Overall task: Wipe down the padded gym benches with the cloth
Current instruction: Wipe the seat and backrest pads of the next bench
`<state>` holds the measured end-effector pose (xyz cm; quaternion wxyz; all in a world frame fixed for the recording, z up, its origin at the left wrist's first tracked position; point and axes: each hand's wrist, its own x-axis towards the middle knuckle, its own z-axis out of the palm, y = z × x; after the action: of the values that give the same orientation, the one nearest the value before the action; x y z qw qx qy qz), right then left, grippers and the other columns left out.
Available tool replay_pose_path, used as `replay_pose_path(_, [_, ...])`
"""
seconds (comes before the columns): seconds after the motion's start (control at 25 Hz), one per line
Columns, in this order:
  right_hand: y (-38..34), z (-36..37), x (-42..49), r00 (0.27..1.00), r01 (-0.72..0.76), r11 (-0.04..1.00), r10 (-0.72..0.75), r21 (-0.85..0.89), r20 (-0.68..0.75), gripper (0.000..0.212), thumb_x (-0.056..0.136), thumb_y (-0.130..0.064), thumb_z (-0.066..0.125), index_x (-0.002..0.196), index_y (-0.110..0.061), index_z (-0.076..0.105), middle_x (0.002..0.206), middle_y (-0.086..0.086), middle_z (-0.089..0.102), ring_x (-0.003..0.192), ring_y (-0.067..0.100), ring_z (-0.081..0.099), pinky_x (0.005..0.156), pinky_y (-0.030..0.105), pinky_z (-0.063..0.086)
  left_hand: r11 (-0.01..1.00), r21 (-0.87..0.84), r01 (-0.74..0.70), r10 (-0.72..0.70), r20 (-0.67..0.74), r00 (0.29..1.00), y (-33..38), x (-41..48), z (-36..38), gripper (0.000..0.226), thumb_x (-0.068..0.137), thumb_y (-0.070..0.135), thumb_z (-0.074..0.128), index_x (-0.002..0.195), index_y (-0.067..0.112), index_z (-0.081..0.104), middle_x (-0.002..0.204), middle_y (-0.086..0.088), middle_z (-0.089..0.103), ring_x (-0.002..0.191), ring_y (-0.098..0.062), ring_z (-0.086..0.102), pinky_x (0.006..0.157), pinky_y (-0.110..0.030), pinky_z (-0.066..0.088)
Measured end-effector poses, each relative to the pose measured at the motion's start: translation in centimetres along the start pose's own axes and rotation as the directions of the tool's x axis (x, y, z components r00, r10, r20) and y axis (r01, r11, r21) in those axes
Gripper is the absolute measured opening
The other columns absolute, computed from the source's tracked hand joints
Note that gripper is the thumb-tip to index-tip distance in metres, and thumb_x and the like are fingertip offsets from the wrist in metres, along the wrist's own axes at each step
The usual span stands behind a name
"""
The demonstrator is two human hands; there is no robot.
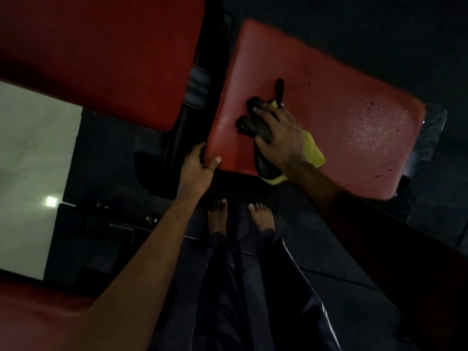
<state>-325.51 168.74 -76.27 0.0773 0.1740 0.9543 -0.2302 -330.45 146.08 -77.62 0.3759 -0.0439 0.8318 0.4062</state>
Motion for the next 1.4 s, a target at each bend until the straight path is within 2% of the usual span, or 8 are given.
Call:
replay_pose_path(0.08, [-1.7, 0.9, 0.4, 0.999, 0.046, 0.998, -0.048, -0.052, -0.021, 0.059, 0.083, -0.027, 0.061, 0.142, -0.025, 0.056, 0.151, 0.004, 0.05, 0.145, 0.042, 0.035, 0.112, 0.057, 0.036, 0.999, 0.037, -0.034, 0.035, -0.03, 0.999, -0.2, -0.3, 0.0, 0.061, 0.093, 0.029, 0.07, 0.148, 0.022, 0.046, 0.137, -0.007, 0.06, 0.11, -0.018, 0.064, 0.095, -0.028, 0.049])
replay_pose_path(0.24, [0.1, -0.3, 1.4, 0.831, 0.534, 0.822, -0.468, -0.196, 0.301, 0.064, 0.085, -0.032, 0.058, 0.148, -0.028, 0.048, 0.158, 0.001, 0.042, 0.147, 0.039, 0.032, 0.112, 0.055, 0.034, 0.99, 0.05, -0.133, 0.136, -0.07, 0.988, -0.5, -1.4, 0.5, 0.06, 0.097, 0.032, 0.063, 0.153, 0.022, 0.041, 0.144, -0.005, 0.056, 0.128, -0.019, 0.056, 0.109, -0.034, 0.045])
replay_pose_path(0.48, [-3.0, -0.4, 6.5, 0.992, 0.125, 0.984, -0.12, -0.128, 0.05, 0.057, 0.086, -0.027, 0.053, 0.142, -0.019, 0.056, 0.15, 0.007, 0.051, 0.142, 0.043, 0.038, 0.111, 0.052, 0.039, 0.99, -0.083, -0.117, 0.11, -0.094, 0.99, -1.4, -2.0, 0.9, 0.061, 0.098, 0.038, 0.063, 0.153, 0.023, 0.04, 0.144, 0.002, 0.056, 0.124, -0.009, 0.058, 0.106, -0.029, 0.048])
replay_pose_path(0.68, [-2.4, -0.7, 7.4, 0.762, 0.614, 0.778, -0.538, -0.136, 0.36, 0.063, 0.082, -0.039, 0.041, 0.141, -0.023, 0.056, 0.152, 0.007, 0.049, 0.142, 0.044, 0.039, 0.109, 0.054, 0.037, 0.952, 0.096, -0.292, 0.302, -0.124, 0.945, 0.6, -1.5, 1.5, 0.061, 0.101, 0.018, 0.056, 0.156, 0.007, 0.03, 0.159, -0.009, 0.034, 0.146, -0.01, 0.028, 0.121, -0.026, 0.027])
replay_pose_path(0.8, [-0.8, -1.8, 10.1, 0.833, 0.527, 0.834, -0.467, -0.167, 0.297, 0.06, 0.083, -0.034, 0.055, 0.142, -0.024, 0.055, 0.154, 0.006, 0.046, 0.141, 0.041, 0.041, 0.105, 0.05, 0.043, 0.95, 0.119, -0.29, 0.298, -0.057, 0.953, 1.7, -1.1, 2.2, 0.071, 0.094, -0.004, 0.051, 0.158, 0.01, 0.023, 0.165, -0.008, 0.022, 0.153, -0.019, 0.017, 0.124, -0.03, 0.017])
replay_pose_path(1.0, [-1.8, -1.2, 9.4, 0.999, 0.032, 0.997, -0.033, -0.067, -0.014, 0.06, 0.083, -0.039, 0.055, 0.142, -0.026, 0.055, 0.153, 0.003, 0.048, 0.141, 0.038, 0.04, 0.111, 0.054, 0.038, 0.954, 0.127, -0.273, 0.287, -0.117, 0.951, 3.1, -0.4, 2.1, 0.065, 0.098, 0.006, 0.05, 0.158, 0.008, 0.024, 0.164, -0.008, 0.023, 0.152, -0.016, 0.019, 0.119, -0.013, 0.011])
replay_pose_path(1.2, [-0.7, -1.8, 9.3, 0.966, 0.256, 0.949, -0.242, -0.185, 0.096, 0.056, 0.091, -0.031, 0.055, 0.147, -0.026, 0.051, 0.154, 0.003, 0.046, 0.144, 0.04, 0.036, 0.107, 0.054, 0.038, 0.909, 0.292, -0.298, 0.289, 0.072, 0.954, 4.3, 3.6, 2.5, 0.072, 0.106, 0.032, 0.042, 0.159, 0.003, 0.002, 0.167, -0.014, 0.003, 0.154, -0.027, 0.008, 0.124, -0.035, 0.011])
replay_pose_path(1.4, [0.3, -2.9, 13.1, 0.998, -0.017, 0.993, 0.01, -0.118, -0.065, 0.054, 0.088, -0.031, 0.051, 0.141, -0.025, 0.054, 0.151, 0.003, 0.048, 0.141, 0.039, 0.039, 0.107, 0.055, 0.042, 0.914, 0.301, -0.27, 0.259, 0.078, 0.963, 4.4, 3.1, 2.5, 0.079, 0.104, 0.035, 0.047, 0.159, 0.01, -0.004, 0.168, -0.008, -0.002, 0.155, -0.022, 0.003, 0.123, -0.033, 0.01])
